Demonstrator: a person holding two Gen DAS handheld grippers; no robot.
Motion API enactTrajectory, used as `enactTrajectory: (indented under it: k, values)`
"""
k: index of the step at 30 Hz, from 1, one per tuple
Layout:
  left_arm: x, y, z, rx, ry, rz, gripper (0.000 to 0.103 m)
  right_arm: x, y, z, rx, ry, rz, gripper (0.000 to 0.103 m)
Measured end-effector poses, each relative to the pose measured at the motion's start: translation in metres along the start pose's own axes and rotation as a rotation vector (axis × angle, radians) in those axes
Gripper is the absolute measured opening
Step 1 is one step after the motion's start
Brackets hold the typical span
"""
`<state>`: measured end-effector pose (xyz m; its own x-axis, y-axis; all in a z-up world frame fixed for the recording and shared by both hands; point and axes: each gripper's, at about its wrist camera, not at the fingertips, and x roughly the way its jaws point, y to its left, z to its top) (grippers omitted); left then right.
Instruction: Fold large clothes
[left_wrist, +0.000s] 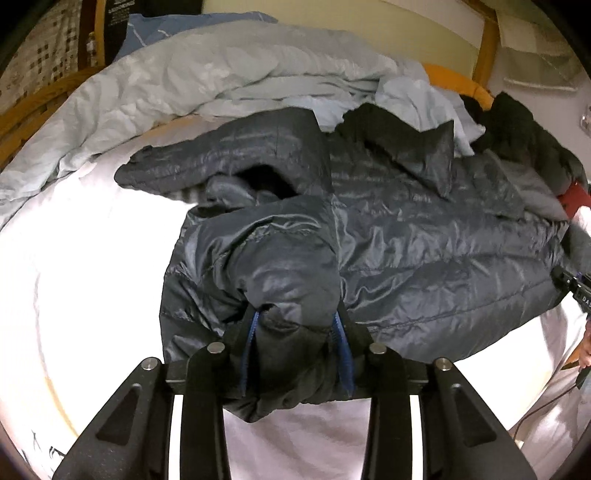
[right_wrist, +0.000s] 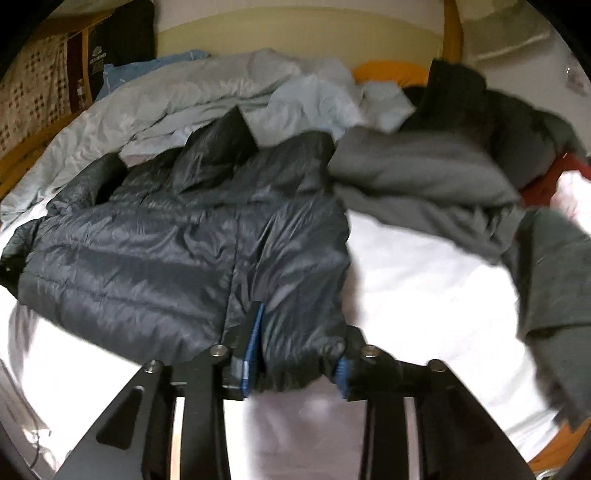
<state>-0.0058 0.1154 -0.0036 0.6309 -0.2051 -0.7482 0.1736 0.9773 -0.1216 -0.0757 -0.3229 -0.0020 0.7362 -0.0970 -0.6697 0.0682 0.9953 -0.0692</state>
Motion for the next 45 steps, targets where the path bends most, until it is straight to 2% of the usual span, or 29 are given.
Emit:
enactTrajectory:
  k: [1, 3, 5, 6, 7, 8, 10, 12, 15, 18, 22, 23, 26, 29, 32, 33, 37, 39, 40, 41, 42, 44, 45]
  values:
    - [-0.002, -0.001, 0.001, -0.003, -0.008, 0.002, 0.039, -0.003, 0.000, 0.004, -0.003, -0.020, -0.019, 0.048]
    - [-0.008, -0.004, 0.004, 0.000, -0.033, 0.007, 0.045, -0.010, 0.000, 0.011, -0.012, -0.053, -0.041, 0.048]
    - [-0.016, -0.008, 0.005, 0.015, -0.070, 0.020, 0.061, -0.020, 0.000, 0.018, -0.017, -0.094, -0.057, 0.055]
    - [-0.021, -0.010, 0.007, 0.034, -0.093, 0.023, 0.066, -0.023, 0.000, 0.020, -0.016, -0.109, -0.059, 0.067]
    - [-0.024, -0.013, 0.008, 0.054, -0.113, 0.027, 0.076, -0.027, 0.000, 0.023, -0.011, -0.130, -0.064, 0.080]
    - [-0.028, -0.016, 0.009, 0.079, -0.139, 0.036, 0.085, -0.031, 0.000, 0.024, -0.006, -0.149, -0.074, 0.084]
    - [-0.036, -0.022, 0.010, 0.119, -0.191, 0.065, 0.089, -0.035, 0.005, 0.027, -0.010, -0.188, -0.094, 0.086]
    - [-0.041, -0.029, 0.011, 0.146, -0.231, 0.088, 0.102, -0.041, 0.016, 0.030, -0.074, -0.233, -0.141, 0.086]
    - [-0.054, -0.042, 0.010, 0.189, -0.303, 0.137, 0.103, -0.047, 0.034, 0.036, -0.129, -0.287, -0.201, 0.086]
    - [-0.073, -0.056, 0.005, 0.242, -0.444, 0.213, 0.103, -0.053, 0.040, 0.044, -0.091, -0.332, -0.184, 0.086]
    - [-0.096, -0.063, -0.003, 0.195, -0.610, 0.344, 0.103, -0.064, 0.045, 0.055, -0.032, -0.380, -0.114, 0.086]
    - [-0.100, -0.064, -0.005, 0.189, -0.635, 0.345, 0.103, -0.068, 0.044, 0.059, -0.002, -0.393, -0.090, 0.086]
    - [-0.106, -0.057, 0.003, 0.180, -0.609, 0.211, 0.103, -0.073, 0.038, 0.067, 0.068, -0.400, -0.090, 0.090]
    - [-0.107, -0.051, 0.017, 0.161, -0.578, 0.171, 0.103, -0.074, 0.035, 0.077, 0.094, -0.402, -0.069, 0.090]
    - [-0.106, -0.040, 0.045, 0.110, -0.539, 0.147, 0.103, -0.075, 0.039, 0.090, 0.062, -0.420, -0.068, 0.094]
    - [-0.105, -0.036, 0.056, 0.100, -0.523, 0.141, 0.103, -0.074, 0.042, 0.097, 0.035, -0.422, -0.051, 0.103]
    - [-0.076, -0.012, 0.109, 0.059, -0.439, 0.164, 0.103, -0.069, 0.048, 0.121, 0.029, -0.423, 0.020, 0.103]
    - [-0.052, 0.009, 0.127, 0.001, -0.376, 0.138, 0.103, -0.062, 0.050, 0.135, 0.040, -0.417, 0.072, 0.103]
    - [-0.042, 0.019, 0.133, -0.029, -0.352, 0.127, 0.099, -0.057, 0.053, 0.144, 0.036, -0.408, 0.091, 0.103]
    - [-0.030, 0.032, 0.137, -0.066, -0.336, 0.130, 0.090, -0.052, 0.057, 0.151, 0.032, -0.401, 0.092, 0.103]
    - [-0.019, 0.044, 0.138, -0.092, -0.328, 0.150, 0.086, -0.046, 0.061, 0.159, 0.031, -0.396, 0.066, 0.103]
    - [0.003, 0.063, 0.139, -0.112, -0.267, 0.166, 0.085, -0.033, 0.072, 0.173, 0.038, -0.379, -0.026, 0.103]
    - [0.017, 0.074, 0.140, -0.129, -0.213, 0.142, 0.084, -0.027, 0.076, 0.180, 0.036, -0.373, -0.016, 0.103]
